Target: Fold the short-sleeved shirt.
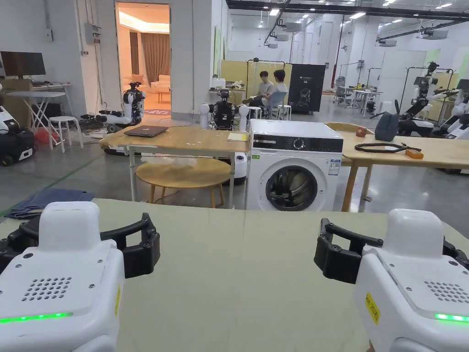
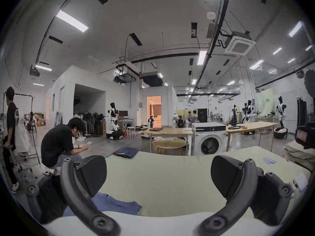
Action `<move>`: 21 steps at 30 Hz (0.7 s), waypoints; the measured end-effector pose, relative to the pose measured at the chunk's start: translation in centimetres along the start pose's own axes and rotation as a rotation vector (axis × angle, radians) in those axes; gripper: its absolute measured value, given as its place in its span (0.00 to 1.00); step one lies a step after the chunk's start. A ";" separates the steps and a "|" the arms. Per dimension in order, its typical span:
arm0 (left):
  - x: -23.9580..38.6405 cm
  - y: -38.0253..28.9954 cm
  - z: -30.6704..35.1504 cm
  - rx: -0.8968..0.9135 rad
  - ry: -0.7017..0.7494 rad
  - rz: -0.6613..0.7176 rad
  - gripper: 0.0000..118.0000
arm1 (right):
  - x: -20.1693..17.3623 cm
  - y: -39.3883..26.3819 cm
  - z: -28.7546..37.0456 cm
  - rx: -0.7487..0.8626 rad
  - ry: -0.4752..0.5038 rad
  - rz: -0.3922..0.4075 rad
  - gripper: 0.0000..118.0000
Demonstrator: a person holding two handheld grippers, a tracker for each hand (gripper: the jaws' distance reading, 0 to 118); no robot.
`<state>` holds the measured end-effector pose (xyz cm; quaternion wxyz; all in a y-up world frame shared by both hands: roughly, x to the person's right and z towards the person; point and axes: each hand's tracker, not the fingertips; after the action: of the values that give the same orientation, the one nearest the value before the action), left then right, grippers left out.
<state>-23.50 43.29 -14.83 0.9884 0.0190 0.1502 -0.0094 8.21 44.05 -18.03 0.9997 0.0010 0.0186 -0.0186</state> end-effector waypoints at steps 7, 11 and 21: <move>0.3 0.1 0.1 -0.006 -0.011 0.003 1.00 | 0.0 0.0 0.0 0.000 -0.010 0.014 1.00; 0.5 0.2 0.2 -0.008 -0.012 -0.004 1.00 | 0.0 0.0 -0.1 0.001 -0.009 0.008 1.00; -0.1 -0.3 0.0 -0.023 -0.062 0.001 0.00 | 0.7 1.1 1.1 0.010 0.007 0.005 0.00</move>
<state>-23.59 43.00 -14.81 0.9928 0.0074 0.1196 -0.0076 8.98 45.07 -16.91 0.9996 0.0061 0.0219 -0.0159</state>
